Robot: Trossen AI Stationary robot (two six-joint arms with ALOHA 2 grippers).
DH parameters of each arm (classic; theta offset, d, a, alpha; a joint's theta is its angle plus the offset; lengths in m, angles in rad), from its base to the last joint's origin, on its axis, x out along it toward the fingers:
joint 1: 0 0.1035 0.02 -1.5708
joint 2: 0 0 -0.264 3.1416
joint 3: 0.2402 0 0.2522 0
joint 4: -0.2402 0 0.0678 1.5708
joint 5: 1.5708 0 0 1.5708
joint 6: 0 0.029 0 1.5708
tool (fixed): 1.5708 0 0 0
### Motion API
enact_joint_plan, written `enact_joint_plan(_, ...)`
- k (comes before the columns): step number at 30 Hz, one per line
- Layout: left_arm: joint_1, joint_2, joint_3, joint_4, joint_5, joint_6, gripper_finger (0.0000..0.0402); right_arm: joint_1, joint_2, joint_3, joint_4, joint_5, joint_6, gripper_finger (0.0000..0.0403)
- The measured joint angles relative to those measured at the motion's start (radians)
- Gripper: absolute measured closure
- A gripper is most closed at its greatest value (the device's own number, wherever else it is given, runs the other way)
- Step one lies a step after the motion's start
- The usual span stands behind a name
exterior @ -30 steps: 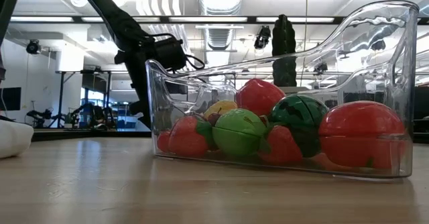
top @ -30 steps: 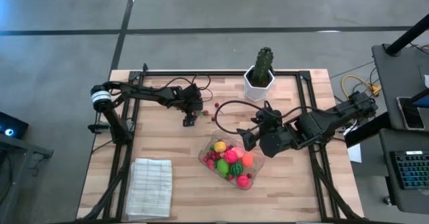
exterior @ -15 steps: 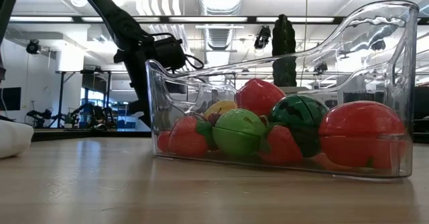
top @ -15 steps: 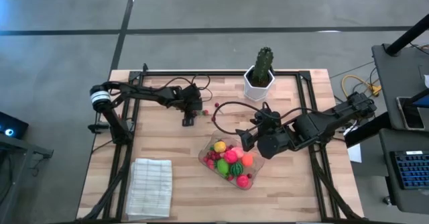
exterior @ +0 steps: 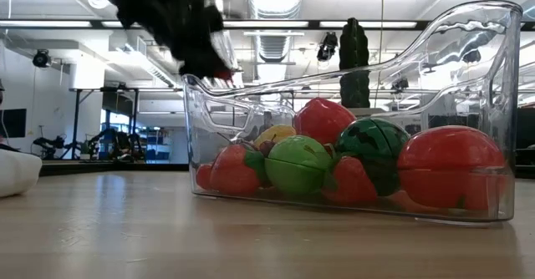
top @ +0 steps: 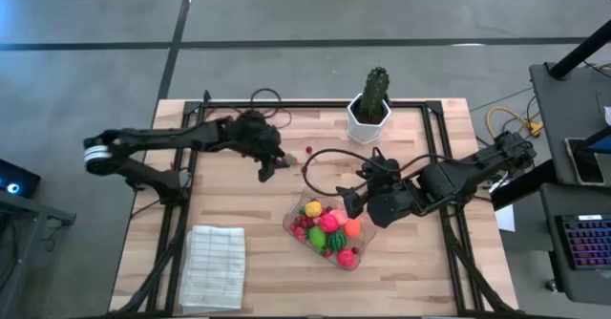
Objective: Pick and placing Produce into tupperware
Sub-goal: Put the red strawberry into the transparent bin
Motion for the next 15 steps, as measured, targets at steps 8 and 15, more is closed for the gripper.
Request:
enact_joint_plan(8,-0.153,-0.066,-0.006,0.03,0.101,-0.271,0.0267,0.019,0.0,0.0,0.0,-0.001,-0.044,0.0035)
enact_joint_plan(15,-0.32,0.038,0.001,0.281,0.078,-0.461,0.0266,0.07,0.0,-0.001,0.0,-0.001,-0.034,0.0035)
